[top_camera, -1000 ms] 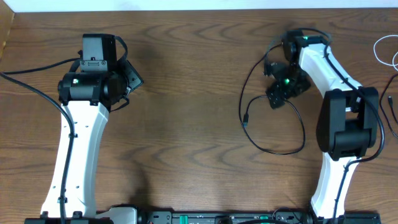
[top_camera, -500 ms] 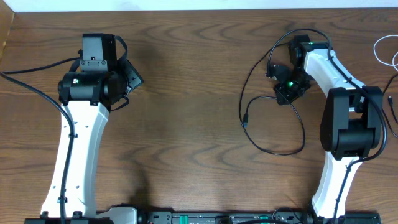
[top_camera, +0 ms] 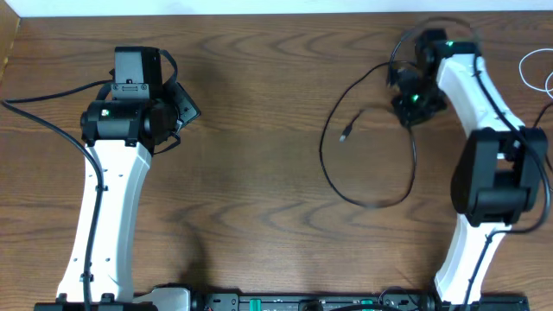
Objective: Untangle cables
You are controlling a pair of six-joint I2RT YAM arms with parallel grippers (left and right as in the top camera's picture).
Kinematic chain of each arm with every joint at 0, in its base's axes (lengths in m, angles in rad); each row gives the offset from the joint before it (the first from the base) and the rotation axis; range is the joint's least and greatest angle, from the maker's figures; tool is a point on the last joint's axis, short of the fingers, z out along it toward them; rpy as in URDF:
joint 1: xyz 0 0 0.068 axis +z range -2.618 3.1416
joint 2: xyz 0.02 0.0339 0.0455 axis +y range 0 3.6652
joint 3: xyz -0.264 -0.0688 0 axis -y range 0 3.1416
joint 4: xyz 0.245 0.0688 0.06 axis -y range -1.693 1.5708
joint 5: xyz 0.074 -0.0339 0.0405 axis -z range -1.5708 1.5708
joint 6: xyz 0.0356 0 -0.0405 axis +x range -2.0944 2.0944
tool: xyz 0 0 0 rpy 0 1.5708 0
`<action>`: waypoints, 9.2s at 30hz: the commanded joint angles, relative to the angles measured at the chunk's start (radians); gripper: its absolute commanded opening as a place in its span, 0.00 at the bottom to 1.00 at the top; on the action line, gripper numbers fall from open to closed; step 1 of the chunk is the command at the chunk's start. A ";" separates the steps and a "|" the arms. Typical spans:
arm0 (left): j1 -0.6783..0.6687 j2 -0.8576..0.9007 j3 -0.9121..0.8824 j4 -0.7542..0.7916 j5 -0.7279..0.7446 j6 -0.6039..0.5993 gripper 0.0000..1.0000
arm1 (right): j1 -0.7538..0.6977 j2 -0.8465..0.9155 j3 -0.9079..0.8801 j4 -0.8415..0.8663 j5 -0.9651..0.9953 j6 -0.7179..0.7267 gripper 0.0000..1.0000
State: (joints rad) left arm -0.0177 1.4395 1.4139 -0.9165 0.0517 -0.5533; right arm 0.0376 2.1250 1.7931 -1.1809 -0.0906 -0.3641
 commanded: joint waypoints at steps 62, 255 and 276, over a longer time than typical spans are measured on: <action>0.003 0.005 -0.003 -0.018 0.008 0.011 0.57 | 0.514 0.218 0.051 0.277 -0.227 -0.038 0.45; 0.003 0.005 -0.003 0.035 0.008 0.131 0.98 | -0.075 -1.973 -1.673 1.287 -0.159 0.203 0.99; 0.003 0.005 -0.003 0.035 0.008 0.131 0.98 | -0.076 -2.118 -1.787 1.125 -0.148 0.221 0.99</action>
State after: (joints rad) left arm -0.0166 1.4395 1.4139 -0.8822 0.0586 -0.4362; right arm -0.0414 0.0120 0.0078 -0.0521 -0.2459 -0.1616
